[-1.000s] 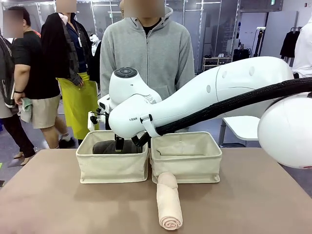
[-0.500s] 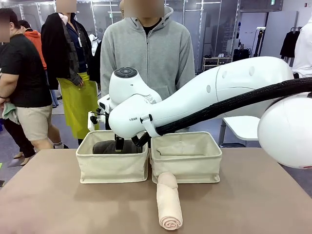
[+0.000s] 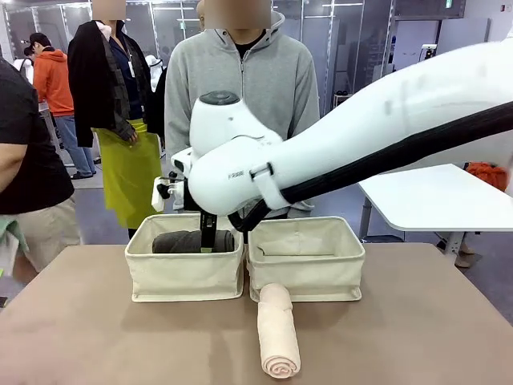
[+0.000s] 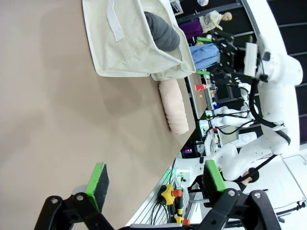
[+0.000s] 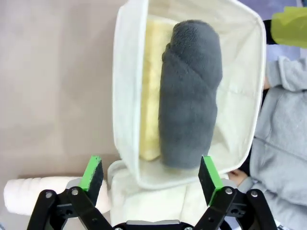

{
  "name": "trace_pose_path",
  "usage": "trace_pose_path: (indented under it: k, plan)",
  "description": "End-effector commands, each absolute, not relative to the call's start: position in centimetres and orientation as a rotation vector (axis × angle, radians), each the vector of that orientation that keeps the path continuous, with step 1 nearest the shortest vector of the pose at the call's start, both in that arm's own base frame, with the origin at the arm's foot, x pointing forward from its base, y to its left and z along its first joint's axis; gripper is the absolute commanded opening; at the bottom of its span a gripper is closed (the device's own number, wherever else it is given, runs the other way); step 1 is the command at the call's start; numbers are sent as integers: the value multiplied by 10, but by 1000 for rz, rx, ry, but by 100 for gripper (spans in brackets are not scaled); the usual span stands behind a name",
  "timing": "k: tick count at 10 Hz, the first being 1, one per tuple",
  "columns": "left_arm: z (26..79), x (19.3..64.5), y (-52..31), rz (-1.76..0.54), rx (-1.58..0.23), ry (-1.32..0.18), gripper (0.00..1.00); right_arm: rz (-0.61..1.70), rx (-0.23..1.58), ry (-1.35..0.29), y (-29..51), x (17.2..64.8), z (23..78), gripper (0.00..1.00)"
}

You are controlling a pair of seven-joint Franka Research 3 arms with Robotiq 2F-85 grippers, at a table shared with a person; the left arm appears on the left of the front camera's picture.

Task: Divide the towels into two baskets.
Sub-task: Pick up one hotel-folded towel from the bottom of the table and place it in the Fabric basket indicated by the person.

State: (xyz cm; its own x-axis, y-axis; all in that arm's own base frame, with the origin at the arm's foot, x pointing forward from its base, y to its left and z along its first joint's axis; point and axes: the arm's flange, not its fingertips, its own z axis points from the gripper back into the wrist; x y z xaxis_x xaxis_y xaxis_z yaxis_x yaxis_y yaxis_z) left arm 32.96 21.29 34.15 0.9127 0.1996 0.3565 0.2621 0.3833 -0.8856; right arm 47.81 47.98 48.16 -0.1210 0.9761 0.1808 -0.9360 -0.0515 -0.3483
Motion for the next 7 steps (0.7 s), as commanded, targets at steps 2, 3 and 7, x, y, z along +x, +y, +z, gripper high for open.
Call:
trace_pose_path:
  k: [2,3,7]
  plan:
    - [347,326,214,-36,-1185,-432,100,1526,-41,-423,396,425,491,100]
    - [347,326,214,-36,-1185,-432,100,1459,60,-426,367,415,495,100]
    - [347,326,214,-36,-1185,-432,100,1064,396,-439,249,384,500,100]
